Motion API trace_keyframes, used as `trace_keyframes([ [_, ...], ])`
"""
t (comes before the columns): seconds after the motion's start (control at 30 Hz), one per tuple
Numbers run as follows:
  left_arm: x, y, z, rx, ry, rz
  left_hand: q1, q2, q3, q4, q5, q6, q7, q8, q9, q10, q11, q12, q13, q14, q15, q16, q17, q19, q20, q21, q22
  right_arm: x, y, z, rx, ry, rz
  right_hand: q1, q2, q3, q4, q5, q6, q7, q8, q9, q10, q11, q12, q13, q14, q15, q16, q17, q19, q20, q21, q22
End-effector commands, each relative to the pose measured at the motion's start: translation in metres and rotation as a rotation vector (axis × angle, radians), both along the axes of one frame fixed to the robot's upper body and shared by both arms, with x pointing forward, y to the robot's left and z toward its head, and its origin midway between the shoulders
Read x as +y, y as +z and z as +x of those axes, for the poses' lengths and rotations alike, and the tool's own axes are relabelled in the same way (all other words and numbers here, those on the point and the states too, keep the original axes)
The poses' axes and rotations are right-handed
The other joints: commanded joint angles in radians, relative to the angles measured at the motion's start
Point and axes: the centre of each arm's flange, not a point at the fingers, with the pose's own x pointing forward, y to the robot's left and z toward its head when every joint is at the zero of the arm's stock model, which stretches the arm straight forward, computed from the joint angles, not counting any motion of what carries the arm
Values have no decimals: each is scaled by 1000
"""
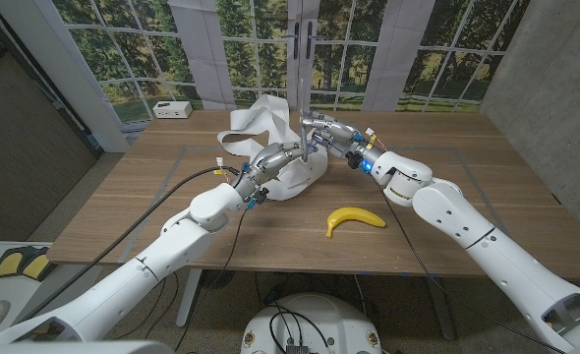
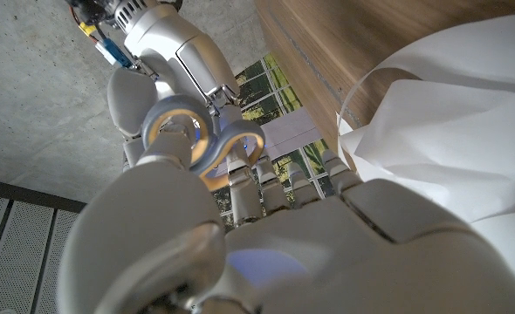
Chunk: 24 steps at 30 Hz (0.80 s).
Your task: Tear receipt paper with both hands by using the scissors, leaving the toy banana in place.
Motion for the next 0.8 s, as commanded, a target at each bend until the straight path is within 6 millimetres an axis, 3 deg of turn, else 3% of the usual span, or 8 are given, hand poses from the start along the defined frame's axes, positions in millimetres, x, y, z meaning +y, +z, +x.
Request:
trace_keyframes([
  [0.03, -4, -1, -1, 4, -3, 0, 5, 11, -12, 2, 2, 11, -12, -5, 4, 54, -28, 27, 28, 50, -31, 19, 5, 14, 17, 5, 3, 5, 0, -5, -6, 28, -11, 57, 64, 8, 1, -3, 9, -4, 6, 1, 36, -27, 1, 39, 3, -131, 5, 1, -4, -157, 3, 2],
  [0.13, -4, -2, -1, 5, -1, -2, 2, 19, -21, 5, 2, 14, -26, -5, 4, 84, -57, 49, 60, 85, -46, 32, 12, 18, 25, 5, 4, 7, -1, -6, -6, 32, -14, 57, 64, 8, 1, -3, 10, -4, 6, 1, 38, -26, 0, 38, 4, -131, 6, 1, -3, -157, 3, 2],
  [0.33, -4, -2, -1, 3, 2, -4, -3, 39, -34, 11, 3, 43, -40, 4, 3, 103, -59, 78, 115, 130, -64, 61, 32, 29, 43, 8, 6, 10, -1, -7, -5, 36, -17, 57, 64, 9, 1, -4, 10, -4, 6, 1, 39, -25, -1, 39, 4, -131, 7, 1, -2, -157, 2, 2],
  [0.53, -3, -2, -1, 1, 8, -16, 19, 80, -43, 3, 3, 79, -63, 13, 9, 143, -53, 175, 215, 208, -64, 115, 89, 44, 55, 13, 9, 12, -1, -7, -4, 37, -20, 56, 64, 9, 1, -6, 8, -3, 4, 2, 40, -25, -3, 40, 3, -131, 8, 1, -1, -157, 1, 1],
  [0.73, -2, -1, -1, 1, 20, -32, 78, 102, -76, -14, 1, 111, -61, 32, 38, 141, -60, 361, 444, 276, -80, 227, 237, 77, 74, 26, 17, 15, -2, -7, 2, 32, -21, 56, 64, 10, 1, -7, 9, -3, 4, 2, 42, -24, -4, 41, 3, -131, 10, 1, 1, -157, 1, 0],
  [0.77, -2, -1, -1, 0, 25, -39, 98, 104, -93, -12, 0, 115, -57, 36, 54, 124, -61, 436, 546, 289, -87, 279, 306, 92, 76, 31, 20, 15, -2, -7, 4, 30, -20, 55, 64, 10, 1, -7, 9, -3, 4, 2, 42, -25, -4, 41, 3, -131, 10, 1, 1, -157, 1, 0],
  [0.8, -2, -1, 0, 1, 25, -45, 105, 104, -99, -11, 0, 124, -54, 41, 62, 120, -66, 467, 586, 299, -87, 302, 333, 93, 78, 31, 22, 15, -2, -6, 4, 30, -20, 55, 64, 10, 1, -7, 10, -2, 4, 2, 43, -25, -4, 41, 3, -131, 10, 1, 1, -157, 1, 0],
])
